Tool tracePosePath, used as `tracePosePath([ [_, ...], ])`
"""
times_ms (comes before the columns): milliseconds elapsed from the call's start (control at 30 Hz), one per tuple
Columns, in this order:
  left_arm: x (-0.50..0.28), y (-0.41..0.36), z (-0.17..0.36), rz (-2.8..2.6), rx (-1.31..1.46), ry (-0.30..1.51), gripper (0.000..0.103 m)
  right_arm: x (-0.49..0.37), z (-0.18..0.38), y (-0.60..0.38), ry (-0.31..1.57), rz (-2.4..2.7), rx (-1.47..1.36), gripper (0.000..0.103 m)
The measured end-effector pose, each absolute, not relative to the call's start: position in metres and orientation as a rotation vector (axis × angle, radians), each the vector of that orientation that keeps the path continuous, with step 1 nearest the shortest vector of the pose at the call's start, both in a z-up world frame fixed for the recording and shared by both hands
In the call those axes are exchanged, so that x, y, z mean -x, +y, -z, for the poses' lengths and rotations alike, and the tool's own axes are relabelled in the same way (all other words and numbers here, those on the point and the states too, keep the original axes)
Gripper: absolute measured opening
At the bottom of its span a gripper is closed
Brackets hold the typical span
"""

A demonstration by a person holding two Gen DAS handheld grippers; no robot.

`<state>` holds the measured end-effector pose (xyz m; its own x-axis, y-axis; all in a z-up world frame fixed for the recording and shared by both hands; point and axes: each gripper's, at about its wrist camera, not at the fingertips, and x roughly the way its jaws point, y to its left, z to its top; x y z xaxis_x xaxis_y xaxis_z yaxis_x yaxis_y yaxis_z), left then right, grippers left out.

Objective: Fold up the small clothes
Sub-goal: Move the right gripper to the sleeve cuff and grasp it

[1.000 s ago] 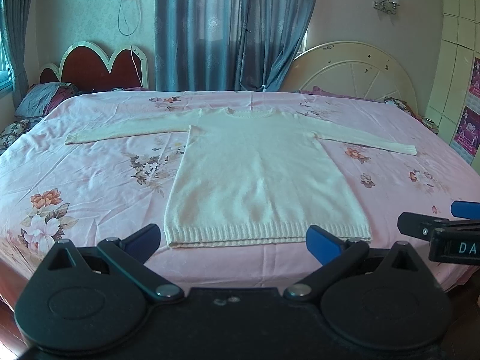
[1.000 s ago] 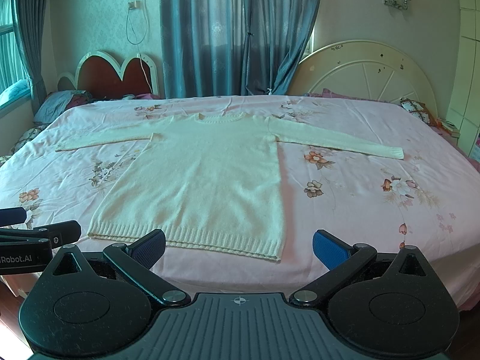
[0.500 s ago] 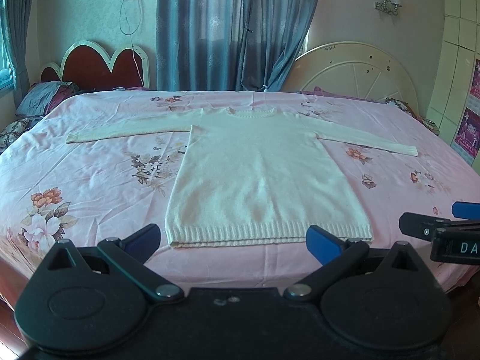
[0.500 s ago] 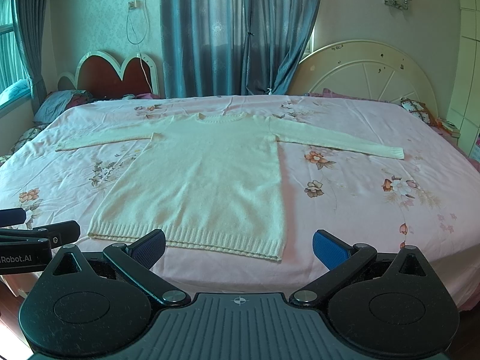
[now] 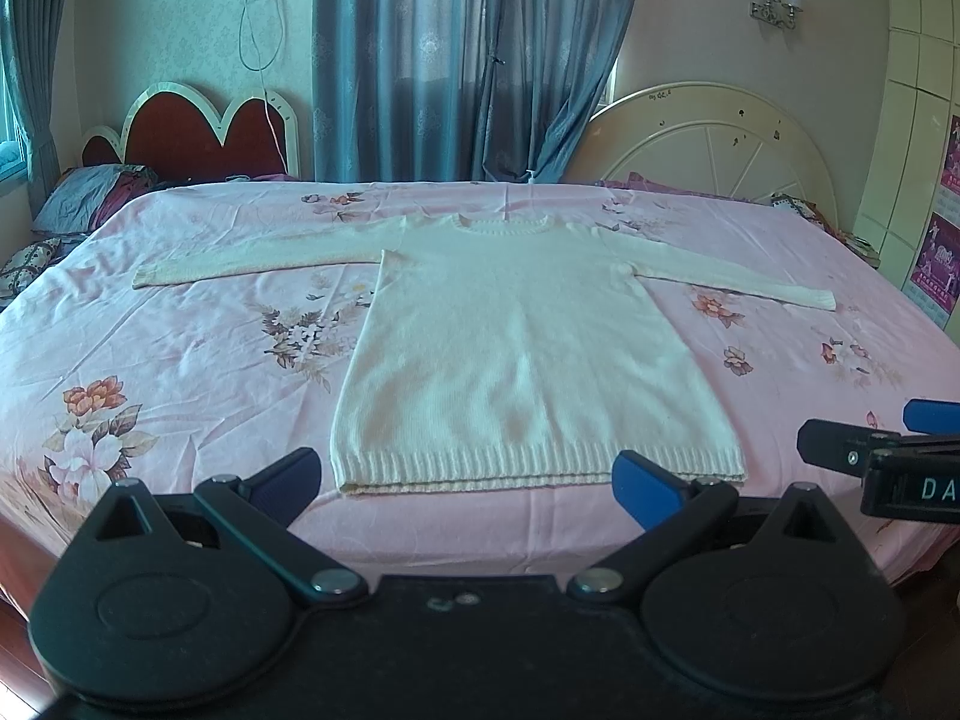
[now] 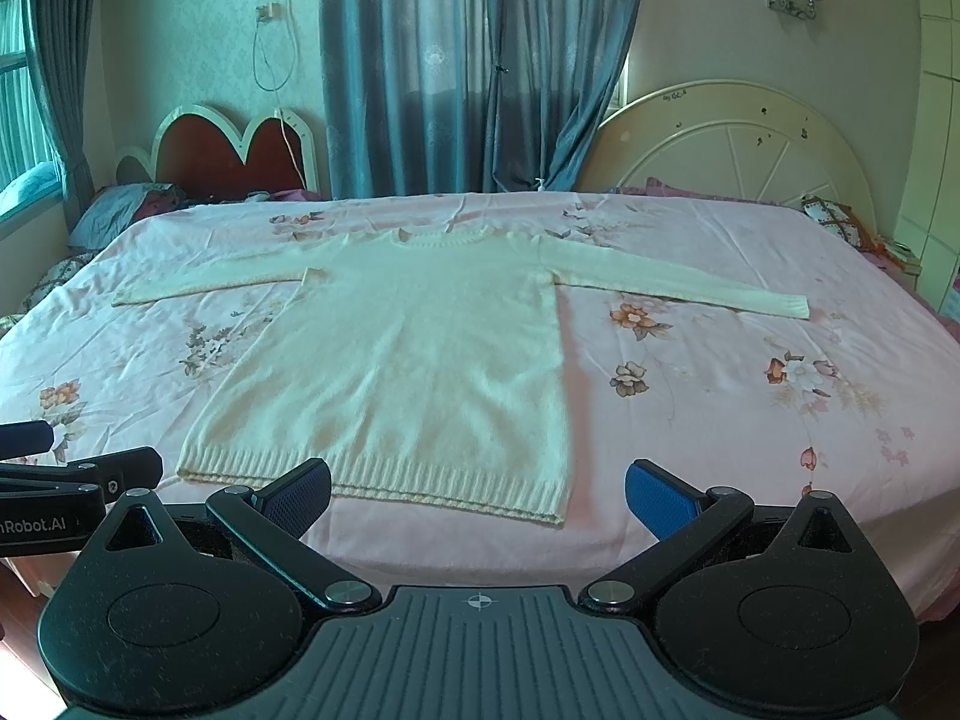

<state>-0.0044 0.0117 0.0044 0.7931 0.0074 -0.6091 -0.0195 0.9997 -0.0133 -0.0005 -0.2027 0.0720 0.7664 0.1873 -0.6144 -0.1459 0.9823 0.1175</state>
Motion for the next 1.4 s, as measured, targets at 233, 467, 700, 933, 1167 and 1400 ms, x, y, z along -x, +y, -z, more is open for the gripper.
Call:
tracePosePath([
  [233,0.004,0.010,-0.003,-0.014,0.019,0.654,0.103,0.000,-0.072,-0.203,0.674,-0.180,-0.064,0.103],
  [467,0.004,0.010,-0.002,-0.014,0.016,0.653,0.103,-0.002,-0.070,-0.202,0.679,-0.176,-0.072,0.103],
  [700,-0.011,0.011,-0.001,-0.021,0.019,0.635,0.103,-0.026,-0.061,-0.204,0.663,-0.139,-0.076,0.103],
  [933,-0.061,0.012,0.000,0.030,0.032,0.571,0.103,-0.072,-0.053,-0.214,0.562,-0.086,-0.103,0.103],
  [1167,-0.136,0.011,-0.004,0.121,0.013,0.586,0.103,-0.137,-0.059,-0.241,0.570,0.022,-0.181,0.103],
  [1400,-0.197,0.013,-0.001,0.151,0.018,0.629,0.103,-0.185,-0.071,-0.286,0.482,0.137,-0.282,0.103],
])
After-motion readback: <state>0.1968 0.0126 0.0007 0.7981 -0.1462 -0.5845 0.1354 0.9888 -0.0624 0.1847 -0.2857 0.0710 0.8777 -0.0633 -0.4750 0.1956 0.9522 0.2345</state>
